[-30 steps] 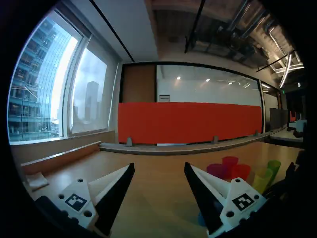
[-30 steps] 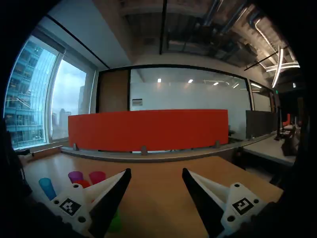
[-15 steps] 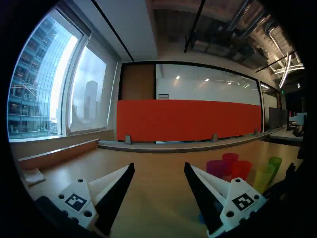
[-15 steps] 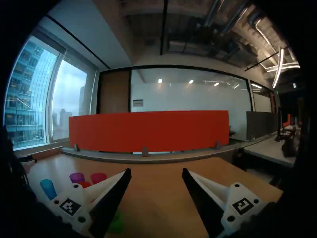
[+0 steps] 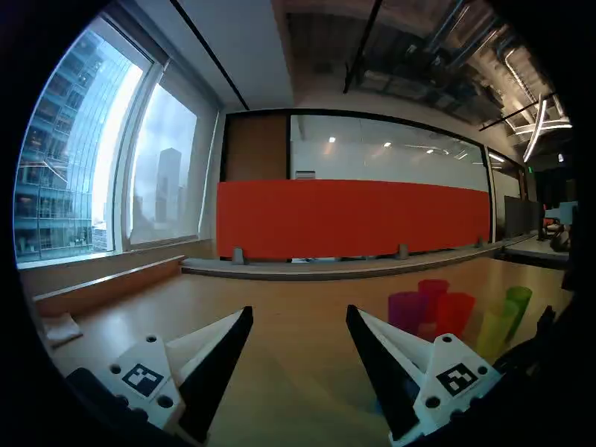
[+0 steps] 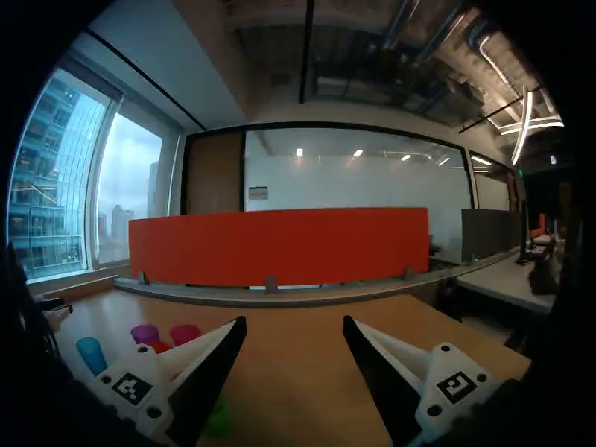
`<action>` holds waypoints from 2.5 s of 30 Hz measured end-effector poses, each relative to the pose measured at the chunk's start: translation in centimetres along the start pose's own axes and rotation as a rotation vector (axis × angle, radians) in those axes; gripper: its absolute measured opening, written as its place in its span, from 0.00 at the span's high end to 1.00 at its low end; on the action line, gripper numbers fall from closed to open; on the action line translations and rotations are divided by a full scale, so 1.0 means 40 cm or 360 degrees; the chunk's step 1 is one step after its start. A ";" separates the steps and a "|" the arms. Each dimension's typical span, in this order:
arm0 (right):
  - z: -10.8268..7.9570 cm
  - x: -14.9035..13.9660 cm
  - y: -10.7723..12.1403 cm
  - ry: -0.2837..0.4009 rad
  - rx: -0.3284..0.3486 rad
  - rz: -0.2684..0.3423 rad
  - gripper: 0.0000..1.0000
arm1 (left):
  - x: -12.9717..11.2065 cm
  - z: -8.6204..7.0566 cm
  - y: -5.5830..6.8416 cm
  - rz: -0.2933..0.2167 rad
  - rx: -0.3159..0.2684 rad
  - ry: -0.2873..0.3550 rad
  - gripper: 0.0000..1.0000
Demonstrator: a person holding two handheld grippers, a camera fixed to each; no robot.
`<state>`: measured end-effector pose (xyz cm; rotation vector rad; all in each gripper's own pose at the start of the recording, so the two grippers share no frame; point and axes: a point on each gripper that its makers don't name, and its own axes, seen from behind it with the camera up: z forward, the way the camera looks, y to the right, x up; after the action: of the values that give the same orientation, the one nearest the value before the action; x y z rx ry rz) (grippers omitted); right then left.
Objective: Pour water
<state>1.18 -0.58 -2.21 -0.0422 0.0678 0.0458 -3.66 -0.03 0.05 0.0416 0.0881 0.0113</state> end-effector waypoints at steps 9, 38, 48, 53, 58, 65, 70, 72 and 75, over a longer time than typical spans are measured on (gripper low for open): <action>-0.004 0.000 -0.002 0.0008 0.0004 0.0008 0.00 | -0.014 0.005 0.012 0.0008 -0.0022 -0.0033 0.07; 0.003 -0.021 0.004 0.0073 0.0054 -0.0049 0.00 | -0.014 0.004 0.011 0.0011 -0.0021 -0.0037 0.07; 0.033 -0.056 -0.013 0.0099 0.0051 -0.0074 0.00 | -0.013 0.005 0.010 0.0011 -0.0021 -0.0037 0.07; 0.039 -0.088 -0.019 0.0111 0.0032 -0.0090 0.00 | -0.013 0.004 0.011 0.0011 -0.0021 -0.0037 0.07; 0.041 -0.116 -0.039 0.0111 0.0052 -0.0113 0.00 | -0.013 0.004 0.011 0.0011 -0.0021 -0.0037 0.07; 0.047 -0.140 -0.045 0.0123 0.0053 -0.0135 0.00 | -0.013 0.003 0.011 0.0011 -0.0021 -0.0037 0.07; 0.054 -0.159 -0.033 0.0098 0.0038 -0.0098 0.00 | -0.014 0.003 0.011 0.0011 -0.0021 -0.0037 0.07; 0.056 -0.166 -0.028 0.0090 0.0031 -0.0082 0.00 | -0.014 0.004 0.011 0.0011 -0.0021 -0.0037 0.07; 0.059 -0.173 -0.018 0.0083 0.0019 -0.0069 0.00 | -0.013 0.004 0.011 0.0011 -0.0021 -0.0037 0.07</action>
<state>-5.52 -1.51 0.67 -0.0327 0.1192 0.0006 -4.19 0.41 0.27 0.0288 0.0644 0.0184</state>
